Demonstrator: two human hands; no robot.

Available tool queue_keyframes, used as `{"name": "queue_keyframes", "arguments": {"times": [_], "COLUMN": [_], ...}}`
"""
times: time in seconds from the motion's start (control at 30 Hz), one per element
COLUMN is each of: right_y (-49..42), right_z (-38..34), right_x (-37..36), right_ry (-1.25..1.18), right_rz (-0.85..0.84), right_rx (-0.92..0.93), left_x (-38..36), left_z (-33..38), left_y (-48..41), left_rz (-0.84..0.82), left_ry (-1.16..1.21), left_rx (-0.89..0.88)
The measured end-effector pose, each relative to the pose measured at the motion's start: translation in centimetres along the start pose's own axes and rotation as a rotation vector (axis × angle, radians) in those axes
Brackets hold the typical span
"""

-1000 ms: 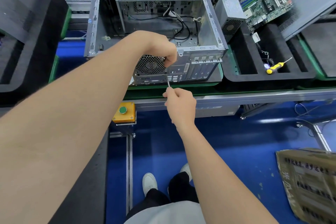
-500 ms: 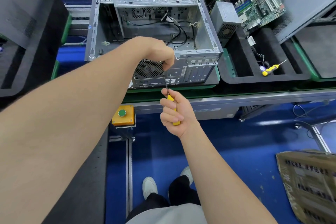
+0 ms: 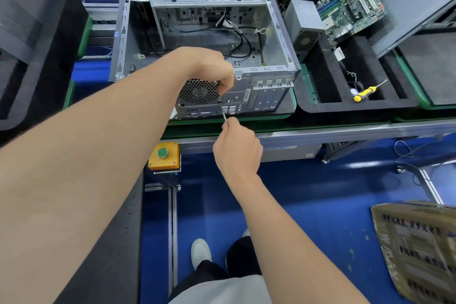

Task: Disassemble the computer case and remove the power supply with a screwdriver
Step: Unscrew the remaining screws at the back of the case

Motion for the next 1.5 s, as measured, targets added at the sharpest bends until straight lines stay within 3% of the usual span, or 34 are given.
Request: {"name": "queue_keyframes", "arguments": {"times": [0.1, 0.17, 0.3, 0.4, 0.63, 0.77, 0.87, 1.03, 1.17, 1.27, 1.37, 1.43, 1.5], "right_y": [-0.2, -0.5, -0.7, -0.4, 0.2, 0.4, 0.1, -0.1, -0.5, -0.1, 0.3, -0.1, -0.6], "right_z": [0.2, 0.8, 1.9, 2.0, 2.1, 1.9, 2.1, 2.0, 1.2, -0.4, -0.5, 0.4, 1.5], "right_x": [-0.5, -0.4, -1.0, -1.7, -2.7, -2.8, -2.8, -2.0, -0.3, 0.0, -0.4, -0.6, -0.8], "right_ry": [-0.207, -0.408, -0.966, -1.127, -1.703, -1.892, -1.794, -1.27, -0.494, 0.059, -0.009, -0.298, -0.704], "right_rz": [0.027, -0.043, -0.447, -0.644, -0.814, -0.914, -0.82, -0.47, -0.156, -0.009, 0.055, -0.001, -0.204], "right_rx": [-0.076, -0.08, -0.192, -0.283, -0.653, -0.683, -0.603, -0.305, -0.003, 0.088, 0.032, -0.041, -0.169], "left_x": [0.0, 0.0, 0.0, 0.0, 0.1, 0.1, 0.0, 0.0, 0.0, 0.0, 0.0, 0.0, -0.1], "left_z": [0.0, 0.1, 0.1, 0.1, 0.1, 0.0, 0.0, 0.0, 0.0, -0.1, -0.1, -0.1, -0.1], "left_y": [0.3, 0.4, 0.6, 0.7, 0.7, 0.7, 0.6, 0.5, 0.5, 0.4, 0.4, 0.4, 0.3], "left_rz": [0.014, 0.019, 0.026, 0.042, 0.057, 0.063, 0.064, 0.067, 0.067, 0.068, 0.061, 0.059, 0.061], "left_ry": [0.013, 0.021, 0.015, 0.014, 0.023, 0.044, 0.042, 0.039, 0.027, 0.021, 0.012, 0.01, 0.009], "left_rx": [-0.009, -0.009, 0.005, 0.004, -0.001, 0.004, 0.005, 0.009, 0.009, 0.012, 0.007, 0.009, 0.007]}}
Point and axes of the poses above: each hand's wrist, its own y-axis away from the middle knuckle, its own x-axis out of the back of the hand, z = x × y, the point moved 4 cm from there along -y, towards the middle knuckle, and after that the axes turned 2 degrees about z, right-handed, at the moved point
